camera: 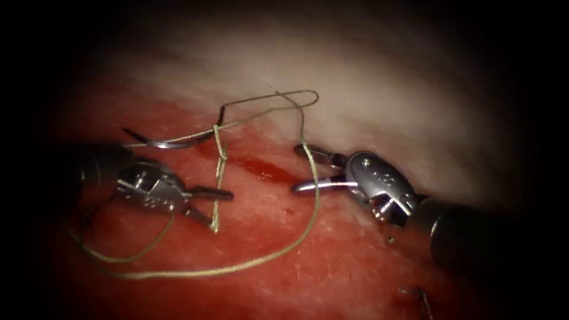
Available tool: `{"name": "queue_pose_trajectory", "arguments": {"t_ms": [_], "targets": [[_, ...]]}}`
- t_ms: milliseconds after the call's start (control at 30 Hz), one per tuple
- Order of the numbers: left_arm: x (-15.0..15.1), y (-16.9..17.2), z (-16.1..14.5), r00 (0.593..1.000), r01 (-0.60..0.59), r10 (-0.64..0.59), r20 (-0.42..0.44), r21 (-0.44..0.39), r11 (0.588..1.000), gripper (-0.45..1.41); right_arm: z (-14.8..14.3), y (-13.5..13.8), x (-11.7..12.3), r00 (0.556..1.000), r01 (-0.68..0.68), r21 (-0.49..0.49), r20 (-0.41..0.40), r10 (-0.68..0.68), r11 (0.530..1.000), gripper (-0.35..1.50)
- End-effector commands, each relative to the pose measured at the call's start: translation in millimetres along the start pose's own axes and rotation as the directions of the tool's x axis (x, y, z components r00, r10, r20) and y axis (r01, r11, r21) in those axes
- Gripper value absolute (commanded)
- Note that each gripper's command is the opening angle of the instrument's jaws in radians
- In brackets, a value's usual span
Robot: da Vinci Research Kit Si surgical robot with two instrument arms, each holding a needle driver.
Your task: Wound Closure
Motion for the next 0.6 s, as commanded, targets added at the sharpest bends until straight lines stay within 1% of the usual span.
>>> {"name": "queue_pose_trajectory", "arguments": {"t_ms": [33,267,300,333,367,500,600], "targets": [[-0.1,-0.1,0.9,1.0,0.0,0.0,-0.007,0.007,1.0,0.17,1.0,0.0,-0.5,1.0,-0.001,0.002,-0.002,0.001,1.0,1.25],[-0.4,-0.5,1.3,1.0,0.001,-0.001,-0.01,0.017,1.0,0.14,1.1,-0.2,-0.8,1.0,-0.004,0.002,-0.006,0.004,1.0,1.25],[-0.8,-0.6,1.4,1.0,0.0,0.0,-0.01,0.017,1.0,0.09,1.1,-0.3,-0.8,1.0,-0.005,0.002,-0.006,0.005,1.0,1.25],[-0.9,-0.4,1.4,1.0,-0.002,0.002,-0.01,0.017,1.0,-0.15,1.1,-0.4,-0.8,1.0,-0.005,0.002,-0.006,0.005,1.0,1.25],[-0.9,-0.3,1.3,1.0,-0.003,0.003,-0.012,0.019,1.0,-0.45,1.1,-0.5,-0.9,1.0,-0.004,0.002,-0.006,0.004,1.0,1.25],[-0.5,-0.4,0.6,1.0,-0.001,0.001,-0.021,0.007,1.0,-0.45,1.1,-1.0,-1.0,1.0,-0.002,0.002,-0.003,0.002,1.0,1.25],[-0.2,-1.0,0.0,0.999,0.005,-0.005,-0.035,0.0,1.0,-0.45,1.3,-1.6,-1.3,1.0,0.001,0.021,0.002,-0.001,1.0,1.25]]}}
